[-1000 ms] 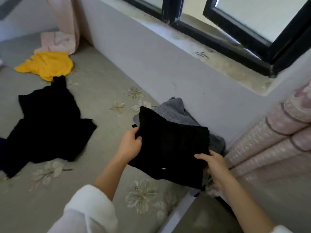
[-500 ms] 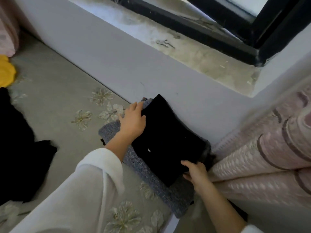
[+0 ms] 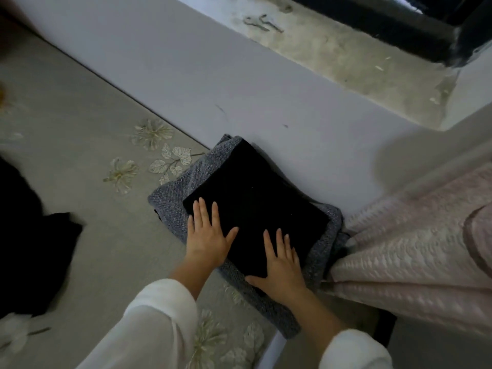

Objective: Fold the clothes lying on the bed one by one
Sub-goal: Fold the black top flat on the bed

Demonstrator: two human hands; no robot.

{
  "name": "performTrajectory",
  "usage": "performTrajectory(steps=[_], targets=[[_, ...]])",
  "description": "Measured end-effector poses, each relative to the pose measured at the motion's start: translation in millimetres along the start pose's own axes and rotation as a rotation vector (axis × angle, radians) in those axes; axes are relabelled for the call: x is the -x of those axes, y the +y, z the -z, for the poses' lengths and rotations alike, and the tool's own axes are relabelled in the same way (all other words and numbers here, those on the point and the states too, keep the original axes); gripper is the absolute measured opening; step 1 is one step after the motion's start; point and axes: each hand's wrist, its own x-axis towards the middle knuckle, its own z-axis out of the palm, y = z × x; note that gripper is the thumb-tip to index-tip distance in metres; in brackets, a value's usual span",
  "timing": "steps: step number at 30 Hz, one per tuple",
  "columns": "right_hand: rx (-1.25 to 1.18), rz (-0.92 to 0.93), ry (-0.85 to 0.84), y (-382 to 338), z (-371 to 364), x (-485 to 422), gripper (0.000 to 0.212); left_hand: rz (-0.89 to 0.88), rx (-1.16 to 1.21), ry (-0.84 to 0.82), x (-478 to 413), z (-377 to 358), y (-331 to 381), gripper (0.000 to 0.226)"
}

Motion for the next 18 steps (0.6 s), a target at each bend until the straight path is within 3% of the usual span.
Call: performTrajectory(steps=[8, 9, 13, 15, 18], targets=[[-0.024, 0.001, -0.100, -2.4, 15.2, -2.0, 0.111, 0.016, 0.023, -0.084, 4.4, 7.2, -7.6, 0.085], [-0.061, -0.011, -0.052, -5.8, 23.3, -4.1, 0.103, -0.003, 0.028, -0.079, 3.3, 12.2, -9.1, 0.084], [-0.094, 0.109, 0.435, -22.6, 68.1, -36.4, 0.053, -0.089, 0.058, 0.069, -3.3, 23.0, -16.0, 0.087], [-0.041, 0.226, 0.478, -34.1, 89.4, -67.2, 0.053, -0.112, 0.042, 0.122, -4.7, 21.4, -18.4, 0.097], [0.075, 0.320, 0.382, -51.8, 108.1, -122.4, 0.061, -0.118, 0.048, 0.100, -6.6, 11.5, -23.5, 0.103]])
